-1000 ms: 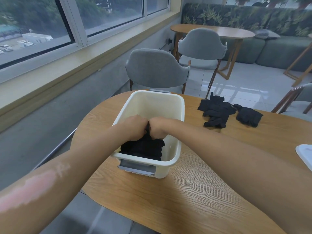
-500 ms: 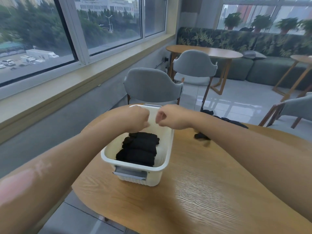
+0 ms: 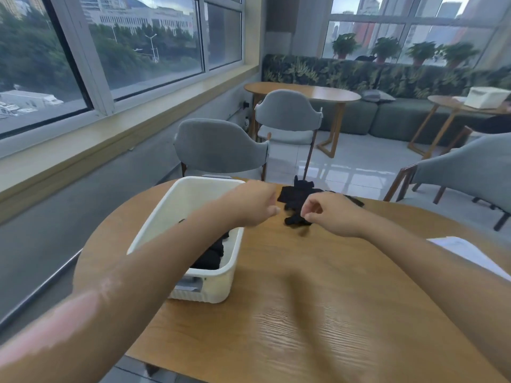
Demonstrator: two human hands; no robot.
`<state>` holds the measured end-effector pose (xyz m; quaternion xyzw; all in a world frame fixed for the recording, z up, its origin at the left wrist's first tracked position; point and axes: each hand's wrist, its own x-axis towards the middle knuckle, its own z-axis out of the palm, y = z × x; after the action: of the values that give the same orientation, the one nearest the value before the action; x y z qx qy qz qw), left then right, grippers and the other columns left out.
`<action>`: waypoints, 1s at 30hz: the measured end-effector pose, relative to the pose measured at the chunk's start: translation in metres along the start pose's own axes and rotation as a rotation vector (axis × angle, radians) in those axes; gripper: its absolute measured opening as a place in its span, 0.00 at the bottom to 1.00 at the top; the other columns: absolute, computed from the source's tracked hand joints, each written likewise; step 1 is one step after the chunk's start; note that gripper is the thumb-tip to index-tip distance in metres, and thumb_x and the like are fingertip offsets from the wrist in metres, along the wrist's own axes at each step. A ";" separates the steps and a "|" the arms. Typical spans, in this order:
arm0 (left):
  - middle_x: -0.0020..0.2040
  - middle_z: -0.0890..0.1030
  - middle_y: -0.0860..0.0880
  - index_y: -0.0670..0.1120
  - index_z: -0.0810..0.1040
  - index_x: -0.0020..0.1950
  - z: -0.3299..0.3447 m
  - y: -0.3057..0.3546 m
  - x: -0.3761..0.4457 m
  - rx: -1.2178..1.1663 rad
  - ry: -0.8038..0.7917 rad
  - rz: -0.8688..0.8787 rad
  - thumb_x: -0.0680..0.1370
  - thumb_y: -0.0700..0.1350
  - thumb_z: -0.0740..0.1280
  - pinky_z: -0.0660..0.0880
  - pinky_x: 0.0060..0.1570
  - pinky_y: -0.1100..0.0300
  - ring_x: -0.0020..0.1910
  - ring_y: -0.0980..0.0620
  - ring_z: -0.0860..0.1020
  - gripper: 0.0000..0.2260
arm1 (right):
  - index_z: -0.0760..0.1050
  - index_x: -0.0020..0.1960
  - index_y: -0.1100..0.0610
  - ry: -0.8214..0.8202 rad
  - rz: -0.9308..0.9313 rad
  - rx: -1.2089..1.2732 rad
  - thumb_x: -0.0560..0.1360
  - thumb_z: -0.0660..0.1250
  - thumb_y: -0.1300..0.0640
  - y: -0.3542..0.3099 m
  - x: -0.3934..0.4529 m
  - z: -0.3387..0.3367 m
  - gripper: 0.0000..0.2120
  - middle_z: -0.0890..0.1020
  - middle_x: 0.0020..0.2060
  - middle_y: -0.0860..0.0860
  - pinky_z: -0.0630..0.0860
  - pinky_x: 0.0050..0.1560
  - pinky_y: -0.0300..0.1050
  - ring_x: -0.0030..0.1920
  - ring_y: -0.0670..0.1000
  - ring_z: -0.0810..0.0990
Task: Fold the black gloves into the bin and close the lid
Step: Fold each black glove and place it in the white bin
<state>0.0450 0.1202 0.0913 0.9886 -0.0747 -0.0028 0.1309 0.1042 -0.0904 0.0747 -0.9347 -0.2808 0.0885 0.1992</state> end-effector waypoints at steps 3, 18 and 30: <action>0.53 0.80 0.48 0.46 0.77 0.56 0.021 0.018 0.005 -0.025 -0.036 0.004 0.82 0.53 0.65 0.77 0.56 0.49 0.52 0.48 0.78 0.11 | 0.78 0.50 0.47 0.040 0.069 0.079 0.80 0.66 0.56 0.036 -0.016 0.030 0.04 0.80 0.49 0.42 0.75 0.50 0.40 0.51 0.43 0.77; 0.83 0.47 0.53 0.55 0.51 0.82 0.176 0.021 -0.018 -0.173 0.012 -0.193 0.83 0.59 0.60 0.47 0.79 0.45 0.81 0.49 0.41 0.31 | 0.75 0.66 0.44 0.200 0.227 0.239 0.81 0.65 0.54 0.123 -0.044 0.119 0.15 0.73 0.61 0.43 0.72 0.65 0.46 0.63 0.45 0.73; 0.83 0.51 0.52 0.55 0.53 0.82 0.219 -0.004 -0.026 -0.031 0.135 -0.209 0.85 0.58 0.47 0.47 0.79 0.51 0.81 0.52 0.47 0.25 | 0.60 0.79 0.43 0.019 0.205 -0.012 0.82 0.61 0.51 0.100 0.021 0.118 0.27 0.48 0.81 0.44 0.56 0.76 0.58 0.79 0.54 0.45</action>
<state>0.0148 0.0709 -0.1216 0.9868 0.0379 0.0491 0.1497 0.1378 -0.1172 -0.0754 -0.9605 -0.1822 0.0977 0.1861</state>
